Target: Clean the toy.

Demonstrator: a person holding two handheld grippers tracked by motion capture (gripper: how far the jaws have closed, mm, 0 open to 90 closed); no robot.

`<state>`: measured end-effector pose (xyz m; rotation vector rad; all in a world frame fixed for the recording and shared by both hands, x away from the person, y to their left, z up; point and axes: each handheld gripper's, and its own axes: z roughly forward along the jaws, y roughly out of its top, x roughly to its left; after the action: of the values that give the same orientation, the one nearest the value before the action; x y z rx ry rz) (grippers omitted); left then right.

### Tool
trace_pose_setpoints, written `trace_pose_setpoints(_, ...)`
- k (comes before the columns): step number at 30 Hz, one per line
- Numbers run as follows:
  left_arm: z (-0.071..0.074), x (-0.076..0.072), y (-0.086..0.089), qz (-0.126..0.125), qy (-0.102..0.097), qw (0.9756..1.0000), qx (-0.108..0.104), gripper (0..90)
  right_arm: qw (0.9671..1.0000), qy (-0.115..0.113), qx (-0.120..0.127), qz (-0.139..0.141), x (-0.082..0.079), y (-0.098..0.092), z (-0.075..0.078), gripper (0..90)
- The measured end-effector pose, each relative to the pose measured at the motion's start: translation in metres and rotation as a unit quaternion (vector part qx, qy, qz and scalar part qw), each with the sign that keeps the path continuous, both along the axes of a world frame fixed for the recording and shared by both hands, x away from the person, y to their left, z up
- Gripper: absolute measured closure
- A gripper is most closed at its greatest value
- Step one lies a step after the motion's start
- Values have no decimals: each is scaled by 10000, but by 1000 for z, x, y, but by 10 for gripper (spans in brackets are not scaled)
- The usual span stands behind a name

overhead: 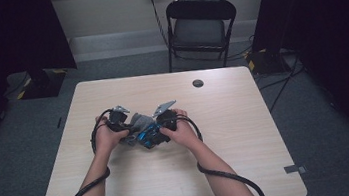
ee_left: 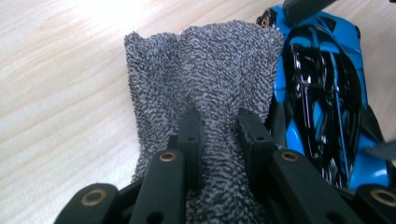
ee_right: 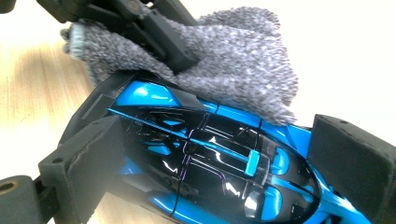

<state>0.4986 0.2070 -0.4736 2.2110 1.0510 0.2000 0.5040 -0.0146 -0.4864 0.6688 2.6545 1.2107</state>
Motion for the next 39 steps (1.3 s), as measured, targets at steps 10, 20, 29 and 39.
trace_pose_setpoints(10, -1, -14, 12, 49, 24, 10000, -75, 738, 10000, -12, -5, -8, 1, -1, 0, 29)
trace_pose_setpoints(20, -1, -29, 23, 80, -29, 10000, -38, 738, 10000, -10, -9, -10, 1, -1, 0, 29)
trace_pose_setpoints(29, 0, -45, 33, 71, -93, 9999, -26, 737, 10000, -24, 18, -18, 1, -2, 0, 29)
trace_pose_setpoints(39, 4, -61, 49, 227, -240, 9994, -130, 737, 10000, -34, 14, -16, 1, -2, 0, 29)
